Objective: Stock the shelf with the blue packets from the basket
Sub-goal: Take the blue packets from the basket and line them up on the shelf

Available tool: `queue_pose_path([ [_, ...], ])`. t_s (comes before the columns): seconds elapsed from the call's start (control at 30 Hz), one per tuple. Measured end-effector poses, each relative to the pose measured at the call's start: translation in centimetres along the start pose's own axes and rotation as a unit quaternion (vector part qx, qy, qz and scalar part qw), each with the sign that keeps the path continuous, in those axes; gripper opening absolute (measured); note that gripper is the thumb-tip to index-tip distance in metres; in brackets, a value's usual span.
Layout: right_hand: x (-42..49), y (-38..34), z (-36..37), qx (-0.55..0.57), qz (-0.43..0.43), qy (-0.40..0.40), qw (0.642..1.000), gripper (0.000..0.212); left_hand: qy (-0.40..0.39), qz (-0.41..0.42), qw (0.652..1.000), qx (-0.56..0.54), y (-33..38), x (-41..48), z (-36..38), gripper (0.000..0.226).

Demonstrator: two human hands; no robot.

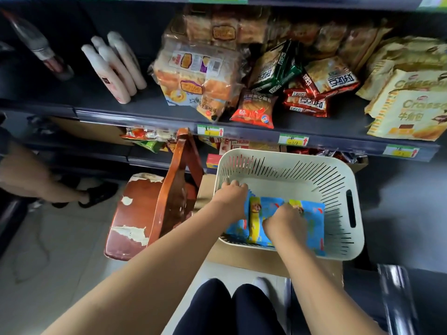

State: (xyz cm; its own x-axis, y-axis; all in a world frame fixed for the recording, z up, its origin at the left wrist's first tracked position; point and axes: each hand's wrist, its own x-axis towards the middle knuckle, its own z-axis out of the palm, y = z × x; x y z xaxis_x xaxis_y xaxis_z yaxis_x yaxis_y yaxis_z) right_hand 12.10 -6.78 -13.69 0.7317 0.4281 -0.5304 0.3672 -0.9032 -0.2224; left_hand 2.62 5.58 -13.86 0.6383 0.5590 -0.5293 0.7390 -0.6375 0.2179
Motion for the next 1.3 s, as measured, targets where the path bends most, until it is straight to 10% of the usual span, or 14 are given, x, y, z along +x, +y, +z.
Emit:
queue_pose_path([
  [0.3,-3.2,0.2,-2.3,0.233,-0.080,-0.012,0.969,0.040,0.058,0.080,0.995,-0.025,-0.6,-2.3,-4.7,0.023],
  [0.6,-9.4,2.8,-12.4,0.532,-0.035,0.237,0.812,0.031,0.162,0.171,0.901,-0.365,1.9,-7.9,-12.0,0.027],
  [1.3,-39.6,23.6,-30.4,0.450,-0.107,0.544,0.700,0.042,0.023,0.394,0.691,-0.605,30.1,-32.0,-14.6,0.022],
])
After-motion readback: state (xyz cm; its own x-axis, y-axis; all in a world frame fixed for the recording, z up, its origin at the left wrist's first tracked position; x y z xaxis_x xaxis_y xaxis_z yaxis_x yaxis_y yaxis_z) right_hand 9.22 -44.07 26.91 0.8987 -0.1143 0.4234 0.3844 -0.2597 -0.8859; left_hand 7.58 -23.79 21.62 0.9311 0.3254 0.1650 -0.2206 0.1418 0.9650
